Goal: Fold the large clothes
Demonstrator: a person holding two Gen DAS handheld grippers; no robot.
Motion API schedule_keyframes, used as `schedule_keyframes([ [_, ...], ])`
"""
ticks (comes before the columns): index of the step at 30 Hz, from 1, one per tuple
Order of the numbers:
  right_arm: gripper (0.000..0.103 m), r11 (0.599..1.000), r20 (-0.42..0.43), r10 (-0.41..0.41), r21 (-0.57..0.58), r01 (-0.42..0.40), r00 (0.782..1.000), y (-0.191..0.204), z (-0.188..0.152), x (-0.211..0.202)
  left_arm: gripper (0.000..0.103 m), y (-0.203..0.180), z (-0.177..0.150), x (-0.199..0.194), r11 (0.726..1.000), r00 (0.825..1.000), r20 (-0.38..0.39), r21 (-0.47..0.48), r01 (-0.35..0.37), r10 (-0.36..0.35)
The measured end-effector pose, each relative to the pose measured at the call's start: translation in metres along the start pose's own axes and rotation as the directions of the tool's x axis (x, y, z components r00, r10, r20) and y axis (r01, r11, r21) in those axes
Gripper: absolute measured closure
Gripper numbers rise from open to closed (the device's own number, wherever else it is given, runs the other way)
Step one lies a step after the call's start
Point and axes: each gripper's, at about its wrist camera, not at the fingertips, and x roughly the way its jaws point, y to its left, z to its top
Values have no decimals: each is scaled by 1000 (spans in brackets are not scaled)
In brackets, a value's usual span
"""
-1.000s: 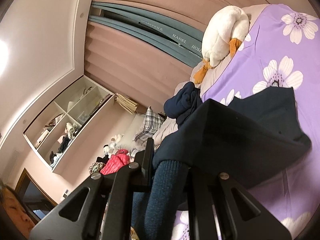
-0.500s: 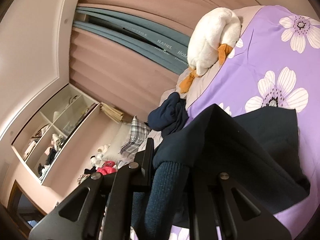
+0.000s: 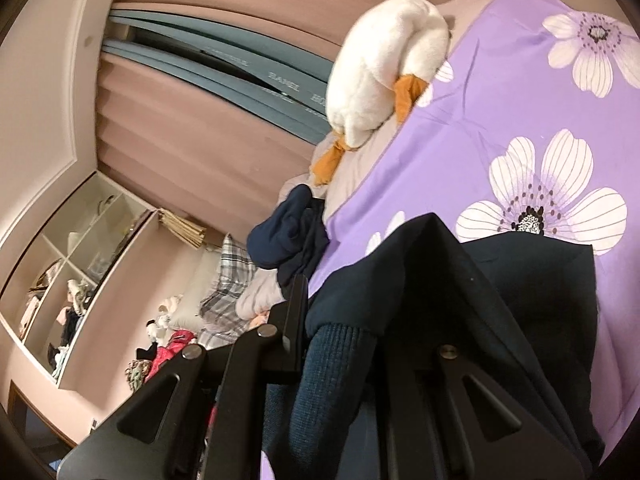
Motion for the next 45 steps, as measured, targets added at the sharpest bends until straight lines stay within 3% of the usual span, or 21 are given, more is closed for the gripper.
schedule_keyframes([
  [10, 90, 994, -47, -92, 57, 95, 995, -47, 1, 34, 94, 17, 3, 54, 996, 993, -82, -27, -86, 84],
  [24, 90, 970, -77, -206, 113, 214, 976, -88, 23, 78, 94, 13, 27, 131, 967, 952, -172, 37, -251, 253],
  [31, 86, 947, -112, -242, 190, 260, 964, -113, 27, 93, 94, 30, 29, 154, 959, 939, -217, -37, -281, 267],
  [33, 81, 936, -123, -239, 234, 262, 963, -121, 28, 95, 87, 34, 30, 159, 958, 936, -236, -56, -280, 260],
  [34, 72, 930, -124, -234, 259, 260, 964, -124, 28, 96, 82, 36, 30, 160, 959, 937, -244, -72, -273, 249],
  [36, 57, 918, -114, -209, 319, 235, 971, -128, 31, 95, 57, 37, 34, 161, 964, 944, -252, -109, -244, 211],
  [38, 48, 911, -111, -185, 355, 212, 977, -127, 34, 95, 42, 36, 41, 159, 967, 956, -238, -150, -208, 169],
  [40, 39, 906, -116, -181, 367, 212, 977, -124, 39, 97, 40, 33, 49, 155, 966, 961, -210, -150, -211, 177],
  [43, 36, 904, -115, -198, 364, 227, 973, -119, 48, 99, 39, 29, 63, 144, 962, 965, -143, -131, -240, 222],
  [45, 32, 895, -78, -175, 402, 191, 982, -122, 55, 93, 36, 33, 71, 136, 960, 969, -105, -151, -236, 222],
])
